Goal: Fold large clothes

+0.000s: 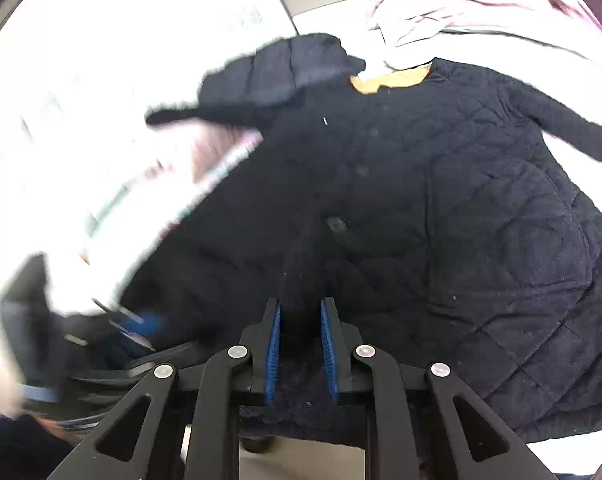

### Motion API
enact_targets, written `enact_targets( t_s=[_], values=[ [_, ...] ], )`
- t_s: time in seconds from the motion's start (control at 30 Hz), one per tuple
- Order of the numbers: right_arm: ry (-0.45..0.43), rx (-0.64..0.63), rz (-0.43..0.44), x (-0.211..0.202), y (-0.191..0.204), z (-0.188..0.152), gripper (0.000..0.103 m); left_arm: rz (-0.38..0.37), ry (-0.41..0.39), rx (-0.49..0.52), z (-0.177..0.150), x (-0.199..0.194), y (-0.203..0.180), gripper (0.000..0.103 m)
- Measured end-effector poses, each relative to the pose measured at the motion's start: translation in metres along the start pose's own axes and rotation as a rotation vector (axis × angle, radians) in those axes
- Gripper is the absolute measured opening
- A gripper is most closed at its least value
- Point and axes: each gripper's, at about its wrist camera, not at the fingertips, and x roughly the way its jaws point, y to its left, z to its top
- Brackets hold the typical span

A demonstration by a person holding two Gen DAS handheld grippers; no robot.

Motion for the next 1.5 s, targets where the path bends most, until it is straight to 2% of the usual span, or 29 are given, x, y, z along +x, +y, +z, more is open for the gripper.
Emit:
enact_targets(
  t_s=[0.07,0.1,0.17,0.23,0.27,0.3,0.33,0.4,0.43,0.5,0.63,0.67,0.7,0.77,0.8,0.83,0.9,0.93,1.0,1.07,1.13,1.2,1.3,1.33,1.4,1.43,1.47,1.5],
  values=[
    [0.002,0.033,0.087,-0.011,0.003,0.013,0.012,-0.022,-0.021,-0.049,-0.004,0.005,0.006,0.019],
    [0.009,0.046,0.113,-0.01,0.007,0.016,0.009,-0.043,-0.045,-0.067,-0.004,-0.005,0.002,0.019],
    [0.018,0.063,0.136,0.001,0.012,0.025,0.009,-0.096,-0.109,-0.089,-0.007,-0.026,-0.004,0.019],
    [0.043,0.049,0.121,0.019,0.017,0.025,0.009,-0.107,-0.173,-0.106,-0.011,-0.045,-0.007,0.02],
    [0.072,0.044,0.114,0.027,0.017,0.024,0.009,-0.079,-0.177,-0.097,-0.012,-0.047,-0.006,0.02],
    [0.104,0.046,0.101,0.051,0.021,0.001,0.009,0.023,-0.139,-0.04,-0.016,-0.044,-0.013,0.021],
    [0.14,0.063,0.122,0.064,0.018,-0.005,0.009,0.089,-0.096,0.013,-0.021,-0.038,-0.016,0.023],
    [0.208,0.087,0.129,0.095,0.009,-0.023,0.009,0.175,0.036,0.135,-0.036,-0.014,-0.024,0.029],
    [0.229,0.101,0.124,0.104,0.006,-0.026,0.009,0.251,0.11,0.197,-0.046,0.002,-0.029,0.029],
    [0.249,0.128,0.133,0.119,-0.002,-0.034,0.009,0.295,0.1,0.243,-0.052,0.007,-0.034,0.029],
    [0.174,0.159,0.249,0.105,0.011,-0.012,0.009,0.203,0.042,0.217,-0.053,-0.007,-0.029,0.037],
    [0.166,0.159,0.248,0.102,0.018,-0.002,0.009,0.197,0.032,0.226,-0.059,-0.008,-0.027,0.038],
    [0.165,0.147,0.228,0.103,0.023,0.001,0.009,0.194,0.022,0.229,-0.056,-0.01,-0.031,0.039],
    [0.219,0.104,0.138,0.12,0.03,-0.003,0.009,0.171,0.017,0.245,-0.058,-0.021,-0.031,0.043],
    [0.296,0.069,0.06,0.136,0.029,-0.013,0.013,0.163,0.02,0.253,-0.051,-0.02,-0.022,0.045],
    [0.342,0.056,0.025,0.147,0.03,-0.019,0.013,0.15,0.018,0.247,-0.052,-0.026,-0.015,0.045],
    [0.322,0.101,0.083,0.148,0.021,-0.027,0.013,0.105,0.01,0.205,-0.047,-0.035,-0.007,0.048],
    [0.328,0.108,0.099,0.146,0.021,-0.026,0.015,0.067,0.011,0.188,-0.049,-0.043,-0.004,0.054],
    [0.35,0.111,0.114,0.14,0.02,-0.025,0.024,0.045,0.011,0.169,-0.047,-0.052,-0.002,0.058],
    [0.303,0.058,0.108,0.121,0.028,-0.026,0.041,0.058,-0.021,0.177,-0.048,-0.066,-0.001,0.058],
    [0.236,0.03,0.082,0.096,0.03,-0.027,0.067,0.035,-0.041,0.176,-0.05,-0.079,0.008,0.062],
    [0.161,0.008,0.006,0.078,0.036,-0.02,0.072,0.012,-0.038,0.164,-0.049,-0.084,0.017,0.064],
    [0.07,-0.02,-0.135,0.05,0.037,-0.018,0.075,0.042,-0.056,0.145,-0.045,-0.092,0.028,0.064],
    [0.016,-0.039,-0.195,0.037,0.041,-0.018,0.075,0.041,-0.077,0.136,-0.039,-0.095,0.031,0.064],
    [-0.082,-0.075,-0.238,0.017,0.056,-0.015,0.076,0.029,-0.105,0.121,-0.031,-0.1,0.034,0.064],
    [-0.132,-0.094,-0.239,0.004,0.063,-0.013,0.087,0.024,-0.121,0.111,-0.019,-0.099,0.033,0.064],
    [-0.163,-0.103,-0.245,-0.012,0.061,-0.009,0.103,0.024,-0.13,0.113,-0.012,-0.096,0.031,0.065],
    [-0.185,-0.117,-0.264,-0.017,0.064,-0.008,0.103,0.027,-0.136,0.122,-0.002,-0.091,0.028,0.068]
  ],
)
